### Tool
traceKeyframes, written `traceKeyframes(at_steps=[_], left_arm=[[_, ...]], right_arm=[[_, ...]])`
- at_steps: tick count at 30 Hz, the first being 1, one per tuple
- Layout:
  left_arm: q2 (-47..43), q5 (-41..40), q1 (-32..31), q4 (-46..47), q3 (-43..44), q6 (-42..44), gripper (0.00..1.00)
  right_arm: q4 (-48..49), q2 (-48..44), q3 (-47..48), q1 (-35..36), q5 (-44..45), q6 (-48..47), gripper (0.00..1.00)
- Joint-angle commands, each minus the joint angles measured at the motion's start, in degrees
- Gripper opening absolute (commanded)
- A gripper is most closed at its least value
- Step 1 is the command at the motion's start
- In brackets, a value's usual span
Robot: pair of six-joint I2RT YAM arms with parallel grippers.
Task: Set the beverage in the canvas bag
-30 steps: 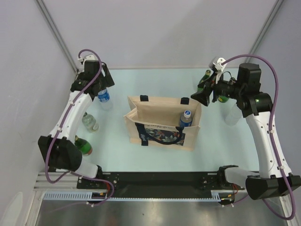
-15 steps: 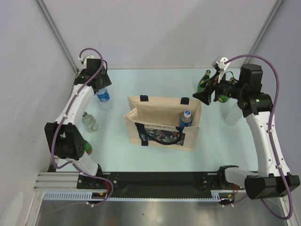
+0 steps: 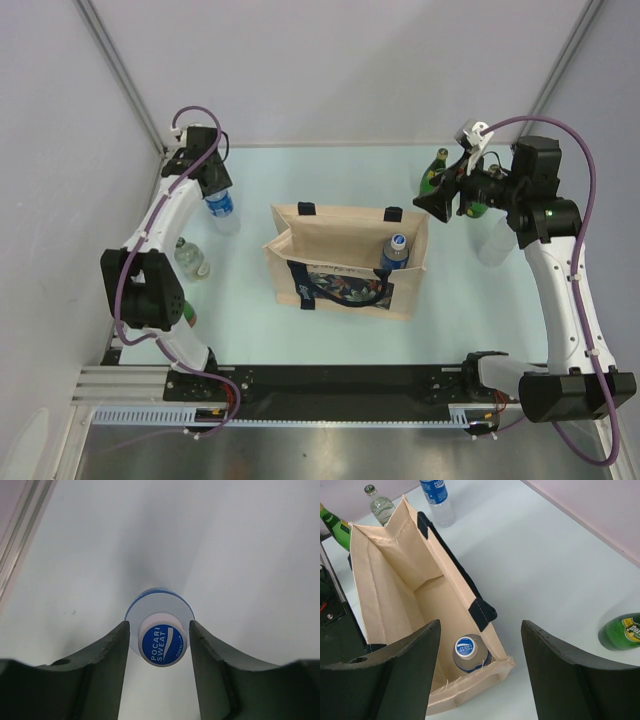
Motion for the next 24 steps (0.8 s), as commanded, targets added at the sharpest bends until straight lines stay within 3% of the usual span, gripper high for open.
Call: traceKeyframes(at_steps=[1, 5, 9, 11, 16, 24], left_arm=[[-0.97, 0.46, 0.31, 1.44, 0.98, 1.18, 0.50], [-1.06, 1.07, 0.31, 1.61, 0.72, 2.23, 0.40], [-2.46, 2.12, 0.31, 1.88, 0.54, 2.94, 0.21], [-3.51, 3.26, 0.23, 1.97, 0.36, 3.72, 0.17], [-10.36, 7.22, -1.26, 2.93, -2.00, 6.19, 0.02], [-28.02, 7.49, -9.69, 2.59, -7.54, 9.62, 0.00]], right_arm=[[0.56, -0.12, -0.28, -0.37, -0.25, -0.39, 0.71], [0.29, -0.03, -0.28, -0.46, -0.08, -0.66, 0.71], [-0.15, -0.03, -0.11, -0.55, 0.01, -1.18, 0.71], [-0.41, -0.03, -0.19, -0.55, 0.10, -1.36, 0.71], [-0.59, -0.03, -0.28, -0.72, 0.54, -1.97, 0.71], [-2.69, -0.82, -0.46, -1.07, 0.89, -3.73, 0.71]])
